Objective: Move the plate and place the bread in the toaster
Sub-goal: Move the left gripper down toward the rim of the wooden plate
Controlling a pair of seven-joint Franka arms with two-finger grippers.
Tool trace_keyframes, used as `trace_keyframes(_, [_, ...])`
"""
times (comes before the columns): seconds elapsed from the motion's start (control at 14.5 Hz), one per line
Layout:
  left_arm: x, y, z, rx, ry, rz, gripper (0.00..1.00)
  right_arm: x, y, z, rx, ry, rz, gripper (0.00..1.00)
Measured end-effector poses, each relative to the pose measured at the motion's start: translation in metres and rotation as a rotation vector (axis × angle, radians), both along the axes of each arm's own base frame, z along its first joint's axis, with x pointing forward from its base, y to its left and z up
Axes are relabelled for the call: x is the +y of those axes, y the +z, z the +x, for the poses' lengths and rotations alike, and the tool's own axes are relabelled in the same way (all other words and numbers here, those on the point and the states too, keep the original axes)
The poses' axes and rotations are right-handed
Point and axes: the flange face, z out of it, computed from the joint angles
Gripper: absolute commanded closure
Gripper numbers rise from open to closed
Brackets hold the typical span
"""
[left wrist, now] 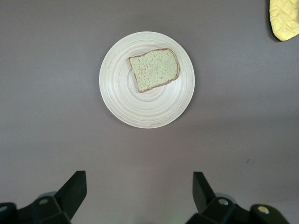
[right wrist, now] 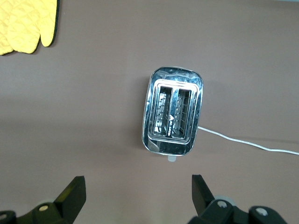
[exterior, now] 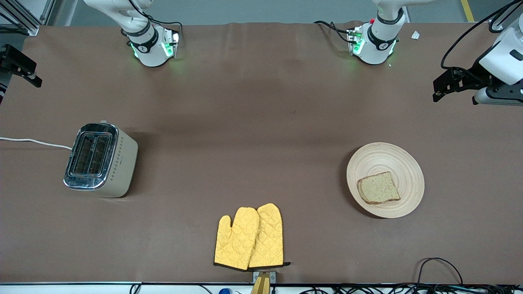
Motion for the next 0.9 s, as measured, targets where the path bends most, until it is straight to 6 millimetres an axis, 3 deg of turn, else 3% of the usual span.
trace_keyframes(0.28, [0.001,-0.001,0.001,0.001,0.002,0.0,0.0,-0.003,-0.002,-0.002,0.023,-0.094,-0.013,0.0])
trace_keyframes(0.48, [0.015,-0.005,0.005,0.012,0.02,-0.005,0.0,0.002,-0.003,-0.003,0.035,-0.19,-0.011,0.0])
trace_keyframes(0.69, [0.062,-0.029,0.02,0.055,0.078,-0.101,0.0,0.009,-0.003,-0.004,0.037,-0.193,-0.014,0.0])
trace_keyframes(0.9, [0.128,-0.089,0.051,0.106,0.127,-0.252,0.0,0.012,-0.004,-0.003,0.039,-0.189,-0.015,0.0])
